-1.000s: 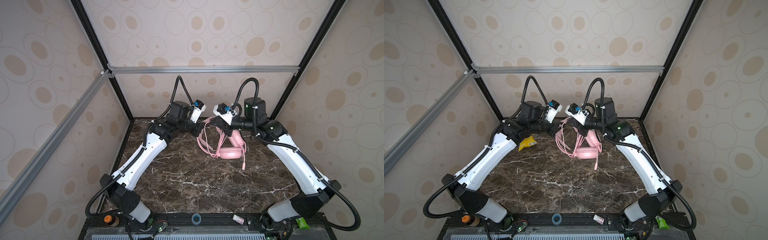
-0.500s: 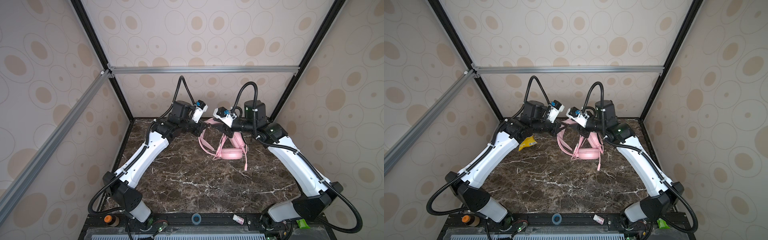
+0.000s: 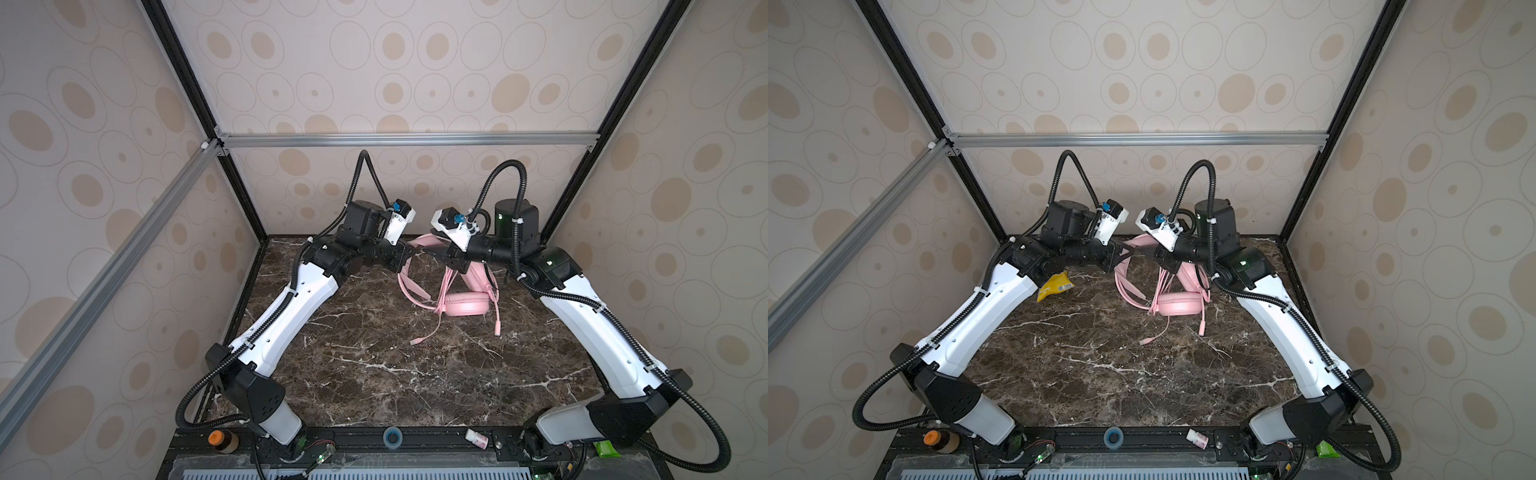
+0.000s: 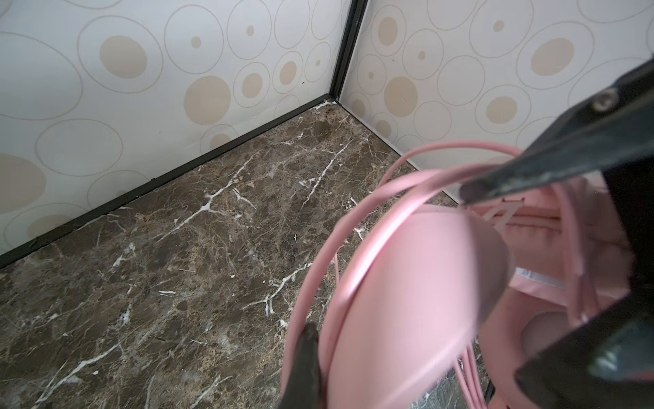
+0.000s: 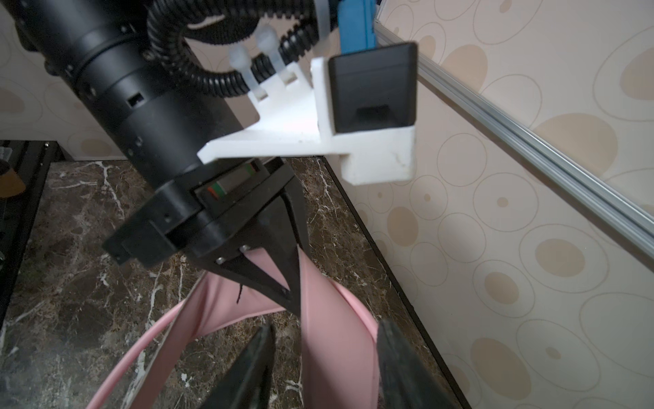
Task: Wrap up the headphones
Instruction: 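Open the right gripper and draw it back away from the headphones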
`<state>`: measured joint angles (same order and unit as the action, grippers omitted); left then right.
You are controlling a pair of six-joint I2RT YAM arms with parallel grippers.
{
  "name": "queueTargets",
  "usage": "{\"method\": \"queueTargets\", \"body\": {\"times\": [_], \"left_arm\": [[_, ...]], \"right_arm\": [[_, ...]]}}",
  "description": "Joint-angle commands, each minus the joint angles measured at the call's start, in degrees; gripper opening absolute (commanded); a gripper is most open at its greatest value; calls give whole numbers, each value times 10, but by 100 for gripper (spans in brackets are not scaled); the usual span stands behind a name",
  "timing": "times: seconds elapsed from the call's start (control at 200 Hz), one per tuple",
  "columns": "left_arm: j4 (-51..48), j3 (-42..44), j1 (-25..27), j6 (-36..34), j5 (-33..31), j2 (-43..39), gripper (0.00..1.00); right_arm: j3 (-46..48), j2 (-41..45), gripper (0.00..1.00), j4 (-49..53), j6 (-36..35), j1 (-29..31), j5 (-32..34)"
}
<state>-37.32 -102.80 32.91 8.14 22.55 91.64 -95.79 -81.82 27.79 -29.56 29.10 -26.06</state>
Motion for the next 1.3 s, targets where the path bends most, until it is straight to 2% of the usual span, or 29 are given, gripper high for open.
{"method": "queueTargets", "body": {"times": [0.0,0.11,0.24,0.355,0.435,0.515,0.6,0.81,0.97,1.15,1.296], "left_arm": [[37,-31,-4,31,0,-16,0],[57,-7,-3,37,-5,-37,0],[77,23,-5,43,-14,-64,0],[93,45,-4,43,-31,-84,0],[103,56,-5,42,-46,-96,0],[102,52,-5,41,-59,-102,0],[99,41,-6,44,-68,-107,0],[79,-16,-7,52,-60,-98,0],[73,-47,-8,65,-58,-95,0],[66,-95,-13,81,-47,-83,0],[61,-130,-14,90,-38,-74,0]], "right_arm": [[-22,26,53,-15,52,-16,-20],[-55,37,59,-37,127,-40,-28],[-97,43,76,-41,178,-74,-6],[-122,36,80,-25,232,-119,32],[-86,49,81,-36,270,-158,50],[-10,80,82,-76,307,-190,50],[88,117,82,-131,340,-216,18],[258,162,82,-217,337,-221,-88],[308,156,82,-258,346,-221,-141],[357,150,82,-273,342,-225,-150],[380,130,82,-312,365,-224,-154]]}}
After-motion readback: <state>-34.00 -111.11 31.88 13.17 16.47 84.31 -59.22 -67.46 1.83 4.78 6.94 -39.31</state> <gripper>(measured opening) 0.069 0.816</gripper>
